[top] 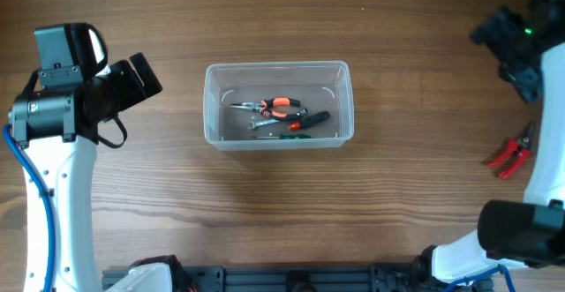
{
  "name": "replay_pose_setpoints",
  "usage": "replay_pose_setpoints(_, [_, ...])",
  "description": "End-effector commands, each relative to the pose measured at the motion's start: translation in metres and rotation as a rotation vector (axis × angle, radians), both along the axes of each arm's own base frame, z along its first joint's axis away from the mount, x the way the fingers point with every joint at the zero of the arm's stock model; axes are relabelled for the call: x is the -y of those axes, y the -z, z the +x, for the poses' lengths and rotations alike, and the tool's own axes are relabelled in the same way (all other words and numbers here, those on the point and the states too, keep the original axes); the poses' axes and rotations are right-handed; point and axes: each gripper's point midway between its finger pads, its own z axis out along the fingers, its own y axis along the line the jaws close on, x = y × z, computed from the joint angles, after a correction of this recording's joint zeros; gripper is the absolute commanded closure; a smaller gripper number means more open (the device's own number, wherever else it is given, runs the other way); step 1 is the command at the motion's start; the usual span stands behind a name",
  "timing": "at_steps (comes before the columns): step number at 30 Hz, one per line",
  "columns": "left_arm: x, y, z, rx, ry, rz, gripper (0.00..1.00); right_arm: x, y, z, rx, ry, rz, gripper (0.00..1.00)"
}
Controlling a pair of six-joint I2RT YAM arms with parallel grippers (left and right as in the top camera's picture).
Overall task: Pack container
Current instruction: 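Grasp the red pruning shears with the right gripper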
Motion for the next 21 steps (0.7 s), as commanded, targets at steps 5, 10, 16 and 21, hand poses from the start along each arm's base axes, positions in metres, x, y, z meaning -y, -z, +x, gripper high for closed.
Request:
replay_pose_setpoints(5, [-0.003,0.001,0.001,-0.002,-0.006,0.006,0.0,0.062,0.09,-0.053,-0.158,0.356,0.099,0.0])
replay_pose_setpoints(10, [-0.003,0.001,0.001,-0.002,-0.006,0.006,0.0,0.076,0.145,-0.058,-0.137,0.267,0.173,0.0])
replay_pose_setpoints(16, [-0.003,0.001,0.001,-0.002,-0.007,0.006,0.0,0.092,0.17,-0.051,-0.105,0.138,0.116,0.0])
replay_pose_setpoints(21, [-0.003,0.001,0.001,-0.002,-0.007,0.006,0.0,0.098,0.186,-0.043,-0.115,0.098,0.104,0.0])
